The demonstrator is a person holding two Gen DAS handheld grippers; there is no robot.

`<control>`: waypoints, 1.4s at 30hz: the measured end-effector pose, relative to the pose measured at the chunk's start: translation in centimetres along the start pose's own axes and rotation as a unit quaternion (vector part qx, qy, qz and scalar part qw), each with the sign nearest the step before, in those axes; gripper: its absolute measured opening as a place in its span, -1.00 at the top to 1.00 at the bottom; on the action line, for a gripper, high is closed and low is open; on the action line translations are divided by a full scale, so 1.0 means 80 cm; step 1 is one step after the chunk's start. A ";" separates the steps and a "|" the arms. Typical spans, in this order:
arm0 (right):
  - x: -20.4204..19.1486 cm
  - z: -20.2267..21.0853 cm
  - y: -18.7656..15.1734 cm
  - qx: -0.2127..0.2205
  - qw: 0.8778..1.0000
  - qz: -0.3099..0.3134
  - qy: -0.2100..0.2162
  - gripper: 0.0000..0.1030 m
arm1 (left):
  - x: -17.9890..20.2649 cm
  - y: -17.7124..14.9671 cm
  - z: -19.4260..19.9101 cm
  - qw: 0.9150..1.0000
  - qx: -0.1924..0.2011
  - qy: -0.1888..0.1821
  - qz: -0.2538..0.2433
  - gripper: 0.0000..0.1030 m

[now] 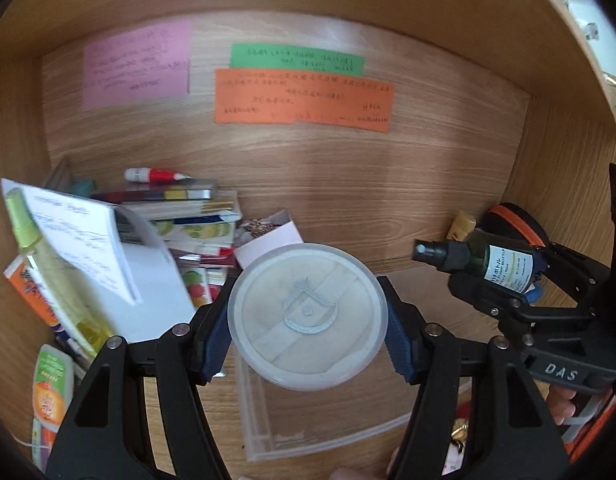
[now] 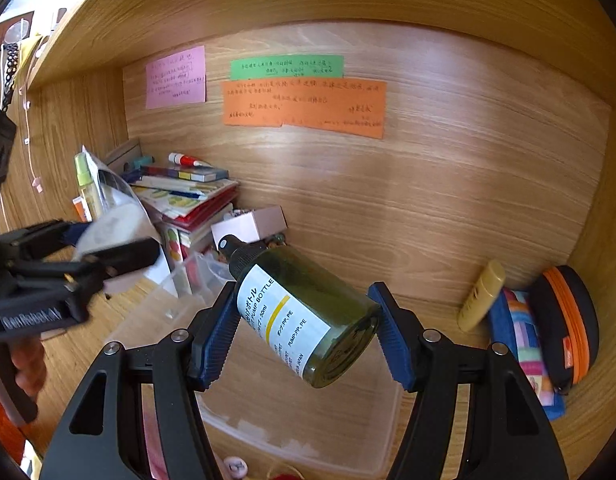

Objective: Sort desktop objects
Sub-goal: 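Lift both held items and carry them over the clear plastic box, then open both grippers to drop the container and bottle into the box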

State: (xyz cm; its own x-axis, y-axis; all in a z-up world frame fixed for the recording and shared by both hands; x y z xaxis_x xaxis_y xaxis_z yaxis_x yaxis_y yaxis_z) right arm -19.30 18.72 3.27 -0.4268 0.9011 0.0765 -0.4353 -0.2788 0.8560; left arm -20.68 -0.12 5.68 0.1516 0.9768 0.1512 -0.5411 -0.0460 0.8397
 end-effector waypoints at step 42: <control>-0.024 -0.111 -0.088 -0.152 0.987 0.036 -0.022 -0.19 | 0.018 -0.060 -0.088 0.991 -0.103 0.064 -0.055 -0.26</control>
State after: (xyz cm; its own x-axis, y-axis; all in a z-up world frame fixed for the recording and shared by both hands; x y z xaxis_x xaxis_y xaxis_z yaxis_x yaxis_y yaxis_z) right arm -22.50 16.02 -7.44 -0.4337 0.8870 0.1588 -0.6261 -0.4234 0.6548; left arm -23.69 2.98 -1.82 0.1199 0.9927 -0.0129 -0.6870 0.0924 0.7207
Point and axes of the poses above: each gripper's, at about its wrist camera, not at the fingertips, and z roughly against the way its jaws point, x to its right, y to its top, the point moved 3 cm from there along -z, roughly the way its jaws point, and after that the axes turned 6 degrees about -y, right-handed, at the moved point
